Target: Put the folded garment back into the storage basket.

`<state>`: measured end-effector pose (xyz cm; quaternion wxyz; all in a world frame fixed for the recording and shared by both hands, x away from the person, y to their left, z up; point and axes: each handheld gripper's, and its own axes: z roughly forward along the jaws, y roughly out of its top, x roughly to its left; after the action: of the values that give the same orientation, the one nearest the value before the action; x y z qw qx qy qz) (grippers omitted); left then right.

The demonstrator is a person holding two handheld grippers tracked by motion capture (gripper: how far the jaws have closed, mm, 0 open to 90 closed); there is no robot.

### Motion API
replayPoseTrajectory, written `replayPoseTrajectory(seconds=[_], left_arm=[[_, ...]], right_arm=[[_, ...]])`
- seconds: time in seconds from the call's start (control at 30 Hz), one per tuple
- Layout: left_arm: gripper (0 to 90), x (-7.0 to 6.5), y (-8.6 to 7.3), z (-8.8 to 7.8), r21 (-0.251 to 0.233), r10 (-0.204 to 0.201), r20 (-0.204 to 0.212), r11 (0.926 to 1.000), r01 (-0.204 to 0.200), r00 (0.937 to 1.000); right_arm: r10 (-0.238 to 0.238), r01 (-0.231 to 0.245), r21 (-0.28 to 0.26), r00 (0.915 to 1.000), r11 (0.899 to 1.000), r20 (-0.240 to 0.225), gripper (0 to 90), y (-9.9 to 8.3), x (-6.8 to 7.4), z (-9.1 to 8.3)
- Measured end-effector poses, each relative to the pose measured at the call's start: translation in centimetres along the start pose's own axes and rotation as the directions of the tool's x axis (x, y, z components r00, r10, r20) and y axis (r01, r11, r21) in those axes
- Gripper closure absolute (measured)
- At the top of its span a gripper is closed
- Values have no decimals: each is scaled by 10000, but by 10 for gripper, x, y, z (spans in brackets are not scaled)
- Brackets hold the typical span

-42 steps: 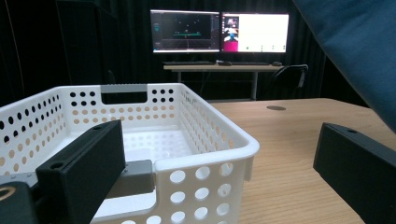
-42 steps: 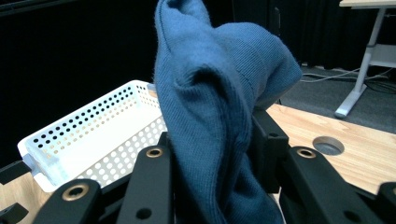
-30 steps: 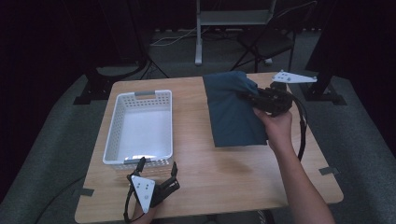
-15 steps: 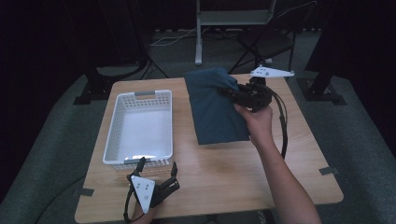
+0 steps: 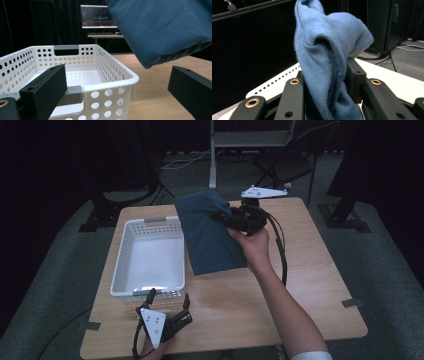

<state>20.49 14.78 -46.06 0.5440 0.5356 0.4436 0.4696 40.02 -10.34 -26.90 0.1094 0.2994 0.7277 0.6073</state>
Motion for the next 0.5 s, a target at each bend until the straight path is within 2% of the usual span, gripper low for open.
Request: replayPoseTrajectory(seconds=[0.2, 0.33, 0.5], left_arm=[[35, 0, 0, 0, 10, 0, 0, 10000, 0, 10000], [35, 0, 0, 0, 34, 6, 1, 10000, -6, 10000], [35, 0, 0, 0, 28, 3, 1, 10000, -3, 10000]], right_arm=[[-83, 83, -8, 9997, 10000, -209, 662, 8, 9, 14], [97, -101, -89, 9991, 9999, -407, 661, 11, 13, 24], [53, -56, -46, 9988, 10000, -478, 661, 13, 19, 36]])
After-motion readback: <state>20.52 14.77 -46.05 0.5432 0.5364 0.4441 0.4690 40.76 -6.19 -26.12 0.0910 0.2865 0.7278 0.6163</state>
